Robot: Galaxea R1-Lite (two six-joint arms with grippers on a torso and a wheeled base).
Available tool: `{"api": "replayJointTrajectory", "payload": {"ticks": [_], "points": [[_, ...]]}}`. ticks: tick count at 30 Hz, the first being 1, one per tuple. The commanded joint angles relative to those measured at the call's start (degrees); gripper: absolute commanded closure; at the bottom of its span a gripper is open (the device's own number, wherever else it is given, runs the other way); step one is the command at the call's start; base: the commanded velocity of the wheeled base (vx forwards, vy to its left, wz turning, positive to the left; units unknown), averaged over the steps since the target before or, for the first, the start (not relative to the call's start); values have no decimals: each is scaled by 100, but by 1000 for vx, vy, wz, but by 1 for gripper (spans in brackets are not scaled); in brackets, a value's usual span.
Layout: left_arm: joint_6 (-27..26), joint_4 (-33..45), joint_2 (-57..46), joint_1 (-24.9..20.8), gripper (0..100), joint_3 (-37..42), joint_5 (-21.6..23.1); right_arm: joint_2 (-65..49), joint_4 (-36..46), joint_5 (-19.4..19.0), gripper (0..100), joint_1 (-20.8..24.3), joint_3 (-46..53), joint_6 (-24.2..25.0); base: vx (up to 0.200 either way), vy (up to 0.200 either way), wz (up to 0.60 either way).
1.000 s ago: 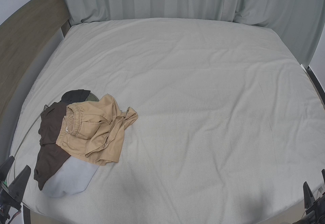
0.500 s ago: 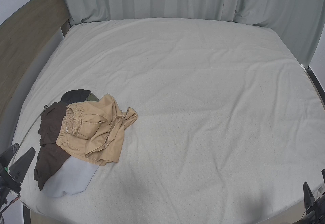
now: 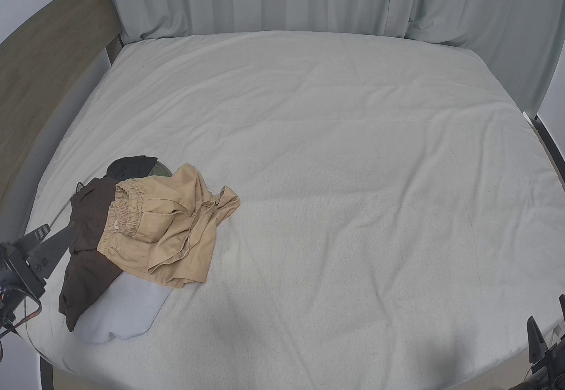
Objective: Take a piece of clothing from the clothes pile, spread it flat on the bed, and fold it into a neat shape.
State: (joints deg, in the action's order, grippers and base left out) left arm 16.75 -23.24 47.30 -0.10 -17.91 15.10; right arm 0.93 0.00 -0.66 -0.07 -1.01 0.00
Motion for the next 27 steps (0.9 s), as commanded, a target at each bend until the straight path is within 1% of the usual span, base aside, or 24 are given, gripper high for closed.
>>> {"api": "replayJointTrajectory", "payload": {"ticks": [1,7,16,21,27], "points": [[4,-199,543,27,0,-11,89,-93,0,-4,0,-1,101,0,0,0,0],[4,-427,948,133,0,-20,379,-93,0,-4,0,-1,101,0,0,0,0],[-23,-1034,1748,704,0,-55,1144,-93,0,-4,0,-1,101,0,0,0,0],[-31,-1350,2143,854,0,-55,1346,-93,0,-4,0,-1,101,0,0,0,0],[-14,-1851,2591,862,0,-55,1469,-93,0,-4,0,-1,101,0,0,0,0]]}}
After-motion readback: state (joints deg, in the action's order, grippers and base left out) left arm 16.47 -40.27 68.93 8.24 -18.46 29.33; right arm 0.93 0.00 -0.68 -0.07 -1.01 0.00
